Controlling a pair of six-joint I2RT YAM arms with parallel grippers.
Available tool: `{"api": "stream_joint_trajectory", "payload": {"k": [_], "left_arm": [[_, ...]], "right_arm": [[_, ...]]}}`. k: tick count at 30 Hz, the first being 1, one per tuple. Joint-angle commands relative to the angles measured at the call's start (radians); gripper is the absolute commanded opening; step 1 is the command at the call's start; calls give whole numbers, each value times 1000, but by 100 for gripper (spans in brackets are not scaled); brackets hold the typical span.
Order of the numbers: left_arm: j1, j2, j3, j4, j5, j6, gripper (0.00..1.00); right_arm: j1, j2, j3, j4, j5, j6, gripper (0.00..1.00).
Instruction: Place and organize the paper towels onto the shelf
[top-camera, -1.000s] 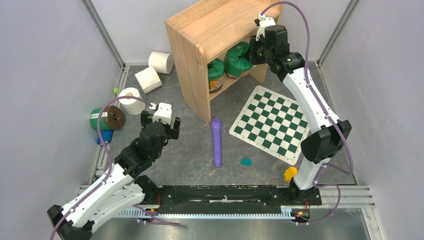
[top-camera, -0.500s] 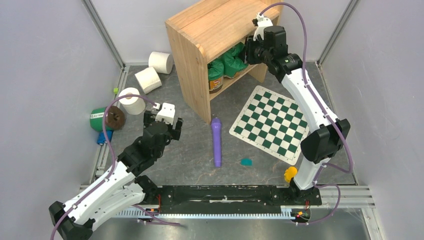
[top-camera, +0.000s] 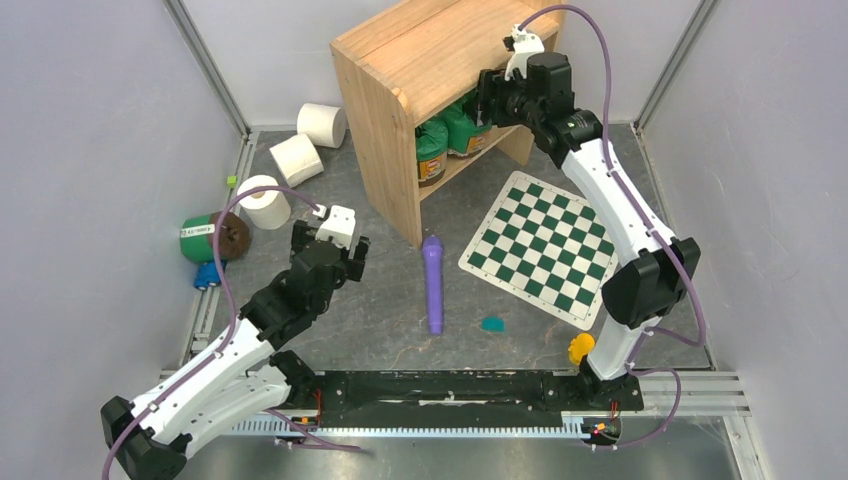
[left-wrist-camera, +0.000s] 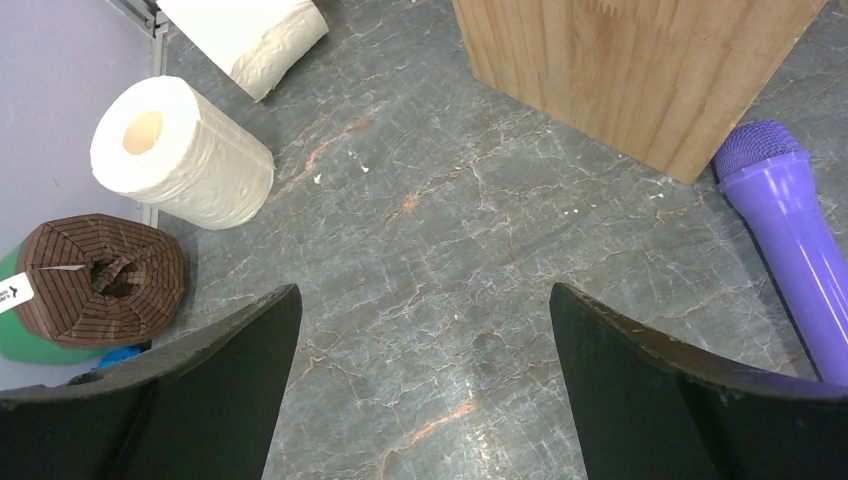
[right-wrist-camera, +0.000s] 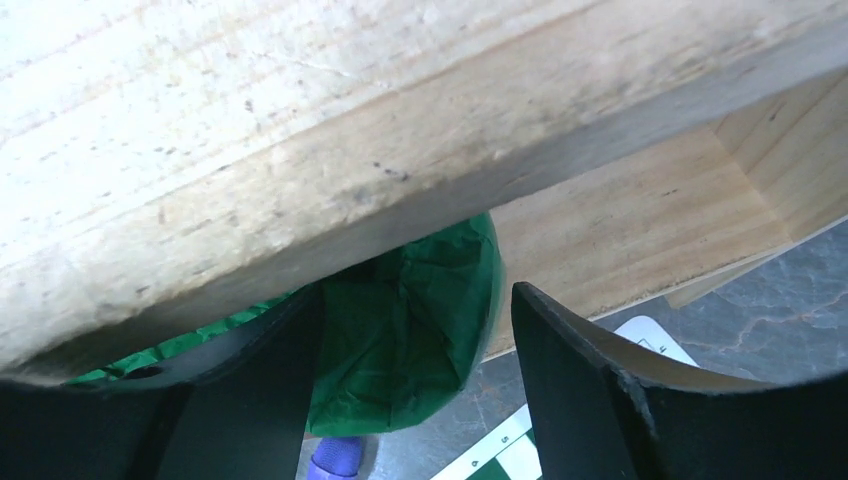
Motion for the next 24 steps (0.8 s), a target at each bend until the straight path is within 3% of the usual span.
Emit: {"api": "stream_joint_trajectory", "payload": {"k": [1,12,17,24], "left_arm": [[3,3,6,43,15,30,100],[3,18,5,52,8,37,100],[3,26,4,53,3,40,100],[3,24,2,52,-13,41,100]], "right_arm": [[0,-88,-15,76,17,-46,72],[-79,-294,-280,232,13,-77,75],[-89,-266,-304,285,-12,-77,68],[-91,-219,-324,417,-89,0,66]]}}
